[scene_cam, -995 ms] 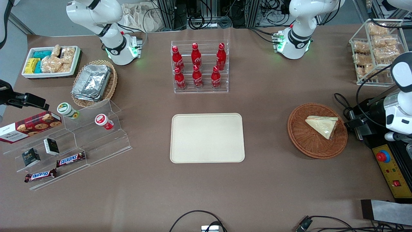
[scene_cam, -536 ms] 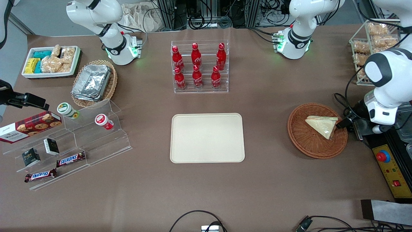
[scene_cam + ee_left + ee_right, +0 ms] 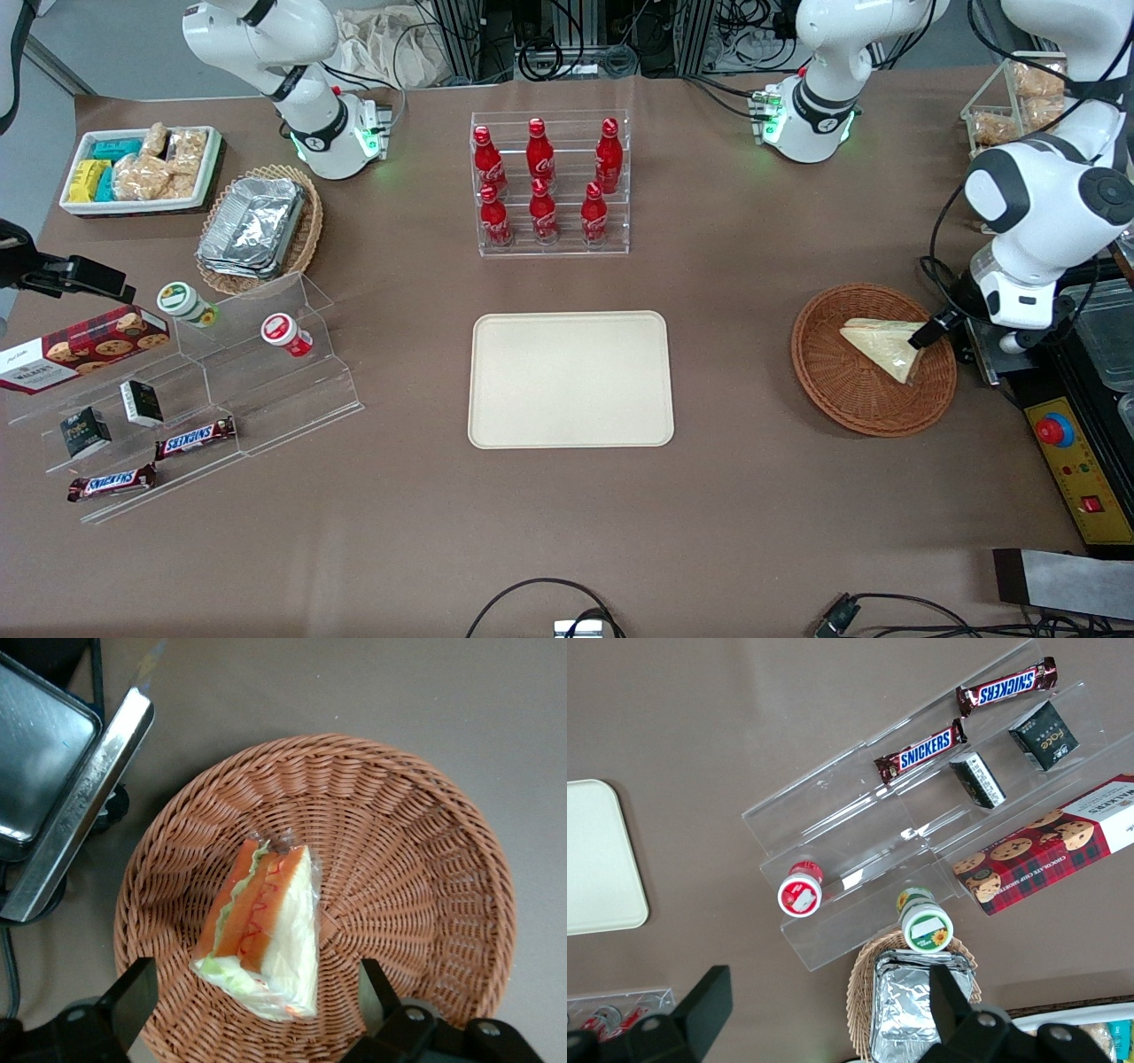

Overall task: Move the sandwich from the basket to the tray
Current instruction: 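Lower the left gripper, close on the sandwich and lift it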

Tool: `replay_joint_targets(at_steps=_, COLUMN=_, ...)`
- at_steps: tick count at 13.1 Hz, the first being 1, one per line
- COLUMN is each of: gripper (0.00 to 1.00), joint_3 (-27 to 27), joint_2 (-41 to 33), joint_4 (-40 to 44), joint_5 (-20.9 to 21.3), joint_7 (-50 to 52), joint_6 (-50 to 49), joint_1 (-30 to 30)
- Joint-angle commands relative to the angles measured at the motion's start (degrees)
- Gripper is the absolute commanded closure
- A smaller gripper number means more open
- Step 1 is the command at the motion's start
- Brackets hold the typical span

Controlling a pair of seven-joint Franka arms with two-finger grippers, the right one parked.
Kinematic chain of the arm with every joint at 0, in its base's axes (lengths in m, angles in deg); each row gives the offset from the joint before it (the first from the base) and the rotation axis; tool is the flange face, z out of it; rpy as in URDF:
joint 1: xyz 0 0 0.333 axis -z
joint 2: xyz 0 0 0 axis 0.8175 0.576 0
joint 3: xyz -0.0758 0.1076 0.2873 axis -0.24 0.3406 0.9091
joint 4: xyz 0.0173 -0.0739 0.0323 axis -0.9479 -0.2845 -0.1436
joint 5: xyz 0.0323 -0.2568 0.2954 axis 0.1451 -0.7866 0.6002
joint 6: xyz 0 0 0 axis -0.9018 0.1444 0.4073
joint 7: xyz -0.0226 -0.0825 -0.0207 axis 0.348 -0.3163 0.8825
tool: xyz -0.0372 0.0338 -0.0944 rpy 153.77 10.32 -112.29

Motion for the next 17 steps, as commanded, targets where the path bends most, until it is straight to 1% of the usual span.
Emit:
replay_joint_targets(at_steps=1, gripper=0.00, joint_3=-0.35, joint_2=-0.25, joint_4=-3.37, joint_5=-0.62, joint_7=0.70, joint_6=4.85, joint_1=-0.20)
replay_joint_targets(at_steps=6, gripper=0.00, joint_3=-0.35, joint_2=1.69, joint_4=-4.43, joint_5=-0.62, joint_7=0.70, joint_6=8.81, joint_1=-0.20)
replay_joint_targets(at_steps=11, gripper=0.00, joint_3=-0.44, joint_2=6.08, joint_4=-4.43, joint_5=-0.71, joint_7=0.70, joint_6=14.35, joint_1=-0.11)
replay_joint_targets(at_steps=14, gripper=0.00, joint_3=-0.44, joint_2=6.96, joint_4=-4.35, joint_5=-0.71, joint_7=0.70, joint_6=15.33, joint_1=-0.11)
replay_joint_targets(at_steps=15, gripper=0.06, joint_3=-0.44, joint_2=6.88, joint_4=-4.35, joint_5=-0.71, joint_7=0.79, joint_6=15.24, joint_1=0.06)
replay_joint_targets(at_steps=16, gripper=0.24, joint_3=-0.53, joint_2=6.79, joint_4=-4.35, joint_5=-0.71, joint_7=0.79, joint_6=15.24, joint_1=0.23)
replay_joint_targets(at_steps=17, gripper=0.47, joint_3=-0.53, joint_2=6.88, joint_4=-4.26, joint_5=-0.71, joint_7=1.23, joint_6=15.24, joint_1=0.32)
